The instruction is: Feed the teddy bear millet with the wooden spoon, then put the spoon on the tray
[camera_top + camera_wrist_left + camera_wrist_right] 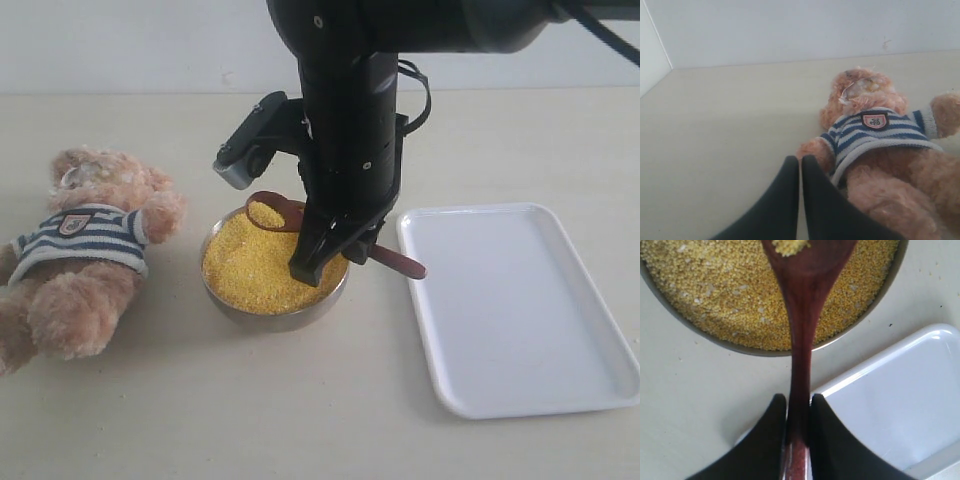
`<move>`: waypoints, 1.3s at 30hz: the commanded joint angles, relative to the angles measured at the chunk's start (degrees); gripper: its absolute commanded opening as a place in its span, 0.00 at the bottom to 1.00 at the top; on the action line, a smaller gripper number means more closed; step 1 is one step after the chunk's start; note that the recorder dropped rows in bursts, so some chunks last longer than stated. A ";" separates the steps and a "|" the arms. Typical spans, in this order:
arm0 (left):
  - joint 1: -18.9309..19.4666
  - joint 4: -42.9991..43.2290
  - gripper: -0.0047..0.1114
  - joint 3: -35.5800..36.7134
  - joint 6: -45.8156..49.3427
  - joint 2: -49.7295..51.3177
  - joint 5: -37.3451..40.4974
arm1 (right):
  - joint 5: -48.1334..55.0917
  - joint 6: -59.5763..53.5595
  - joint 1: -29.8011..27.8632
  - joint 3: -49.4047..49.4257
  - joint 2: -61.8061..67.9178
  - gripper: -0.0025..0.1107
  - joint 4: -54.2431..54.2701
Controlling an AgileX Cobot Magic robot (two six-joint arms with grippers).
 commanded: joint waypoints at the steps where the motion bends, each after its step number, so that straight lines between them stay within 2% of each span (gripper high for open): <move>1: -0.04 0.08 0.07 -0.16 -0.33 -0.19 -0.67 | 0.25 0.32 -0.15 -0.28 -0.84 0.02 0.00; 17: -0.04 0.08 0.07 -0.16 -0.33 -0.19 -0.67 | 0.25 0.49 -0.15 -0.28 -0.84 0.02 -0.11; 25: -0.04 -0.23 0.07 -0.16 -1.41 -0.19 -7.04 | 0.25 0.49 -0.15 -0.28 -0.84 0.02 -0.11; 31: -0.04 -3.24 0.07 -0.16 -3.61 -0.19 -7.89 | 0.25 0.37 -0.15 -0.28 -0.84 0.02 -0.11; 36: -0.04 -7.74 0.07 -0.16 -10.56 -0.19 -9.25 | 0.25 0.37 -0.15 -0.28 -0.84 0.02 -0.11; 39: -0.04 -14.74 0.07 -0.16 -16.35 -0.19 -11.22 | 0.25 0.37 -0.15 -0.28 -0.84 0.02 -0.11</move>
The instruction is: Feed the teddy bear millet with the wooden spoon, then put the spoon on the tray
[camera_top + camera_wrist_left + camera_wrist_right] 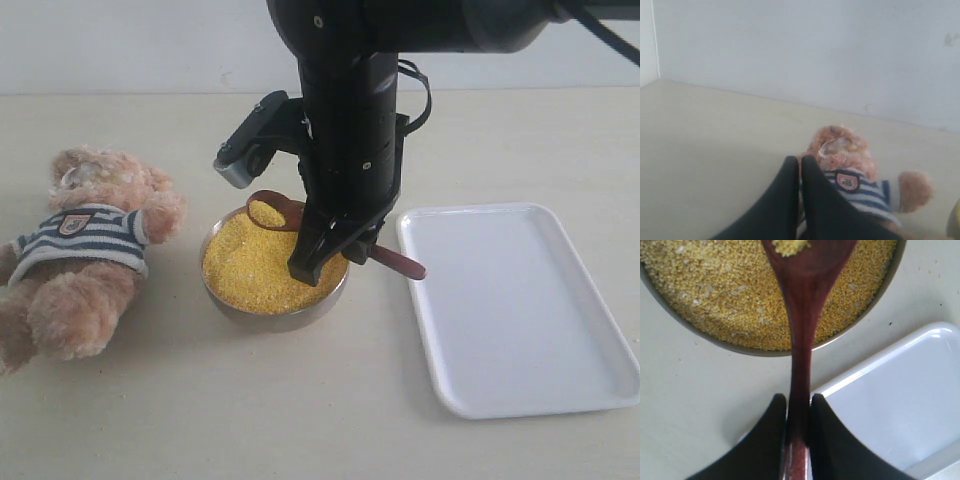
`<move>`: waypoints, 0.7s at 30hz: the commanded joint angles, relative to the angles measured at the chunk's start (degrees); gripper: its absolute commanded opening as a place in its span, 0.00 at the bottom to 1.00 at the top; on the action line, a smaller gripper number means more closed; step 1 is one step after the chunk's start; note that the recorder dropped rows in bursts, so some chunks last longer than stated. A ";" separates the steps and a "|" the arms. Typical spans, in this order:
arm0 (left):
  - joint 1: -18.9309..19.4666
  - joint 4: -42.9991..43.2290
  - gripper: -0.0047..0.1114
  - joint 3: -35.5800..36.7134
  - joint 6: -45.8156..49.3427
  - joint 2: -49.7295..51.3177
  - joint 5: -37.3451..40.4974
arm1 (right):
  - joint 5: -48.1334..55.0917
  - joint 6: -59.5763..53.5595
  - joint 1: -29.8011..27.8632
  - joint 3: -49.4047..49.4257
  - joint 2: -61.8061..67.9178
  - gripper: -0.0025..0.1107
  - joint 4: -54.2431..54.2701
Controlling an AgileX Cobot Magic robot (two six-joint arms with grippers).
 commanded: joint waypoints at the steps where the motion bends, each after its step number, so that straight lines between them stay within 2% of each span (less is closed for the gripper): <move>1: -0.04 -9.43 0.07 -0.16 -7.75 -0.19 -2.78 | 0.25 -0.27 -0.15 -0.28 -0.84 0.02 -0.11; 6: -0.04 -12.64 0.07 -0.16 -7.75 -0.19 -2.78 | 0.25 -0.27 -0.15 -0.28 -0.84 0.02 -0.11; 16: -0.04 -12.66 0.07 -0.16 -9.70 -0.19 -6.54 | 0.25 -0.25 -0.15 -0.28 -0.84 0.02 -0.01; 18: -0.04 -12.66 0.07 -0.16 -12.61 -0.19 -4.78 | 0.25 -0.25 -0.15 -0.28 -0.84 0.02 -0.01; 21: -0.04 -12.34 0.07 -1.78 -9.94 -0.19 -0.99 | 0.25 -0.25 -0.15 -0.28 -0.84 0.02 -0.01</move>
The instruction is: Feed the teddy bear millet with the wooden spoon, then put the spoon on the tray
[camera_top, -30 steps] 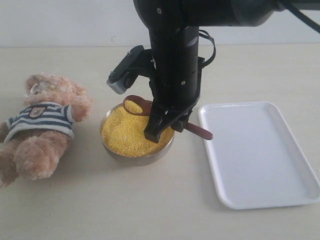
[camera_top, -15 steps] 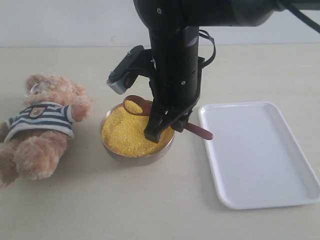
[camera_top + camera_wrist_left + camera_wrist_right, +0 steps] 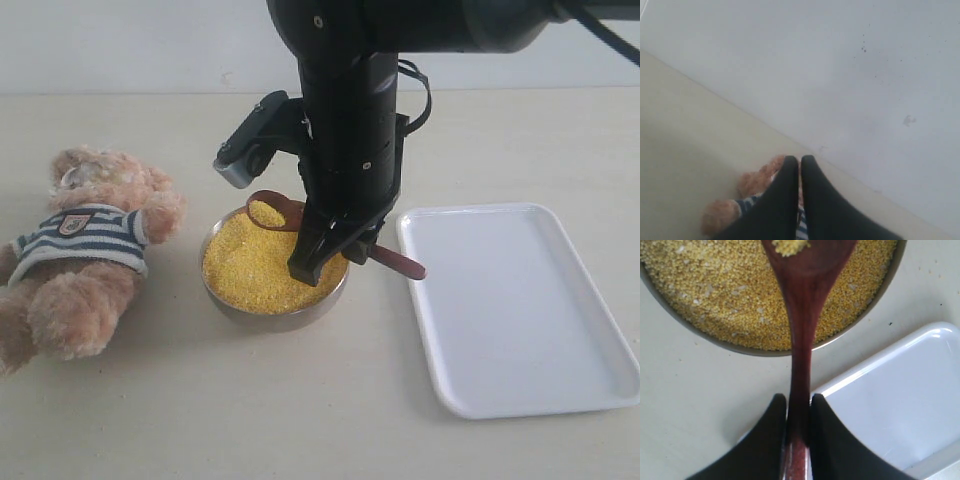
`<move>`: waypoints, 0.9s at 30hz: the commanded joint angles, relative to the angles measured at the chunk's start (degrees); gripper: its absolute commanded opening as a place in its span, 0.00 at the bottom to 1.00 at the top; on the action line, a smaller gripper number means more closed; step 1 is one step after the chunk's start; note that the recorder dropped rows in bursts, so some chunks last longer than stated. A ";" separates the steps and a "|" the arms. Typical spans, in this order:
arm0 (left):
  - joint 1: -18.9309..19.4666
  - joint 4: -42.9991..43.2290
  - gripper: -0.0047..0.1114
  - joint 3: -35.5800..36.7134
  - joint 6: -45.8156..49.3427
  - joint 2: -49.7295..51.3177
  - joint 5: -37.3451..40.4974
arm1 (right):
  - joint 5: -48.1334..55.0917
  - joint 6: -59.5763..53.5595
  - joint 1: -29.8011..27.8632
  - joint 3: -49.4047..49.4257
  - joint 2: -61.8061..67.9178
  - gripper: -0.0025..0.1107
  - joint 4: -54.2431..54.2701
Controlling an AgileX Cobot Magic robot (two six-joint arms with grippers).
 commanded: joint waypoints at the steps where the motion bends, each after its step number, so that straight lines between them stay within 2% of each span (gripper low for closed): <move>1: -0.04 -0.12 0.07 -2.93 2.42 -0.19 4.51 | 0.25 -0.25 -0.15 -0.28 -0.84 0.02 -0.01; 7: -0.04 -0.12 0.07 -15.38 16.29 -0.19 14.46 | 0.25 -0.25 -0.15 -0.28 -0.84 0.02 -0.01; 11: -0.04 0.03 0.07 -22.83 23.35 5.10 20.97 | 0.25 -0.25 -0.15 -0.28 -0.84 0.02 -0.01; 17: -0.04 4.60 0.07 -33.12 24.80 19.54 32.01 | 0.25 -0.13 -0.15 -0.28 -0.84 0.02 -0.01; 22: -0.04 1.48 0.07 -41.09 24.10 33.35 41.29 | 0.25 -0.13 -0.15 -0.28 -0.84 0.02 -0.01; 27: -0.04 -1.36 0.07 -46.29 25.94 44.27 43.64 | 0.25 -0.14 -0.15 -0.28 -0.84 0.02 -0.01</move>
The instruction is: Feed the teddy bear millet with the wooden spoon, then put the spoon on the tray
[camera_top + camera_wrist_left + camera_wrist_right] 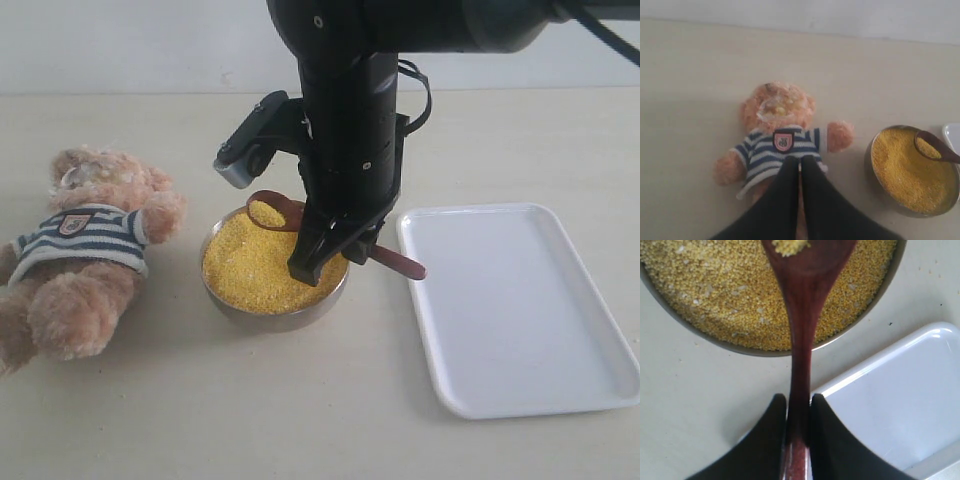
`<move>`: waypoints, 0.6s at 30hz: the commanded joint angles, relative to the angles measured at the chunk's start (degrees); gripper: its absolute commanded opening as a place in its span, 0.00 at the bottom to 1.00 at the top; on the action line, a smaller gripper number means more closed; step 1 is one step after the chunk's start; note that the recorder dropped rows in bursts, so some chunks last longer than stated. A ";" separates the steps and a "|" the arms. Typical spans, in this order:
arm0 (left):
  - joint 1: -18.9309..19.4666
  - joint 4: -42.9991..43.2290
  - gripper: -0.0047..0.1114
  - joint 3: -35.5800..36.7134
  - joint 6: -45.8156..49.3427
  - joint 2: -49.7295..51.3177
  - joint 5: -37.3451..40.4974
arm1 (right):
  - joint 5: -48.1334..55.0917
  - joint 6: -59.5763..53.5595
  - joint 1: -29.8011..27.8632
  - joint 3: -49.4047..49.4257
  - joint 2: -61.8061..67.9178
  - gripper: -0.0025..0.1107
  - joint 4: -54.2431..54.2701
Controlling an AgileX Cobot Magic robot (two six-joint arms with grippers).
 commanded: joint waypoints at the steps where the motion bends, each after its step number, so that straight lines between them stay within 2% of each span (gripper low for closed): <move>1: -0.04 -2.90 0.07 -4.28 2.49 8.90 1.93 | 0.25 -0.14 -0.15 -0.28 -0.84 0.02 -0.01; 5: -0.50 -2.68 0.07 -7.27 2.94 16.37 2.44 | 0.25 -0.14 -0.15 -0.28 -0.84 0.02 -0.01; 10: -3.68 -1.86 0.07 -9.89 2.67 25.78 2.23 | 0.25 -0.14 -0.15 -0.28 -0.84 0.02 0.09; 18: -13.47 14.59 0.07 -16.55 -10.63 39.31 1.15 | 0.25 -0.14 -0.15 -0.28 -0.84 0.02 0.45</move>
